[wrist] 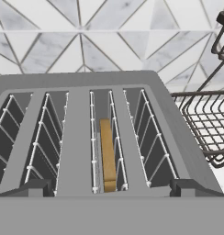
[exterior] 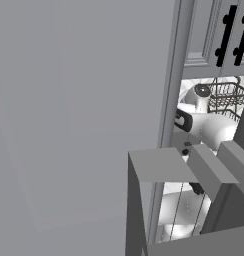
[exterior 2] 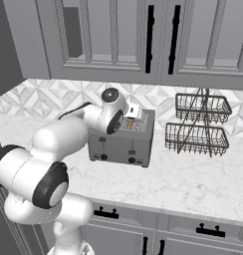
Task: Start the toaster. Once the lever pops up, take the bread to the plate on the dining counter.
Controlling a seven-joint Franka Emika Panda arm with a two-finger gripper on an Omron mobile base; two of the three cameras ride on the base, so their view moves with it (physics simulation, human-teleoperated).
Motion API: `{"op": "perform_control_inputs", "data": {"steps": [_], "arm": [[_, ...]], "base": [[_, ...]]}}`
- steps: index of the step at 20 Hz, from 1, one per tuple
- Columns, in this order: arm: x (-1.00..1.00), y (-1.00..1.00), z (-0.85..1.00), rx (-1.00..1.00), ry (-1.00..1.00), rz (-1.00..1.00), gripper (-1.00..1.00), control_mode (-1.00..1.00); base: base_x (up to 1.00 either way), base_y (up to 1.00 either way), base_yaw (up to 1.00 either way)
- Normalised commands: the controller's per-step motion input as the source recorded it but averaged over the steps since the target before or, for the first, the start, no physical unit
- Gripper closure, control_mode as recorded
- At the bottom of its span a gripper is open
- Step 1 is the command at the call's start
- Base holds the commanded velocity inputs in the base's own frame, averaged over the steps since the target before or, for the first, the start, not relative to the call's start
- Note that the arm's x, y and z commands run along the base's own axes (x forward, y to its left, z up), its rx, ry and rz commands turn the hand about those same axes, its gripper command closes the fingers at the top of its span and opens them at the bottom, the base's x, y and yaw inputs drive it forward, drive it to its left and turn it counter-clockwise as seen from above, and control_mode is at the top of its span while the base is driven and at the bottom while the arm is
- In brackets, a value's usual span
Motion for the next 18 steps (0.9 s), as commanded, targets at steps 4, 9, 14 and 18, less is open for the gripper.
{"op": "perform_control_inputs", "data": {"steps": [4, 9, 14, 18], "arm": [[0.0, 0.0, 0.0, 0.0, 0.0, 0.0, -1.0, -1.0], [0.0, 0.0, 0.0, 0.0, 0.0, 0.0, -1.0, -1.0], [0.0, 0.0, 0.0, 0.0, 0.0, 0.0, -1.0, -1.0], [0.0, 0.0, 0.0, 0.0, 0.0, 0.0, -1.0, -1.0]], "base": [[0.0, 0.0, 0.0], [0.0, 0.0, 0.0], [0.0, 0.0, 0.0], [0.0, 0.0, 0.0]]}}
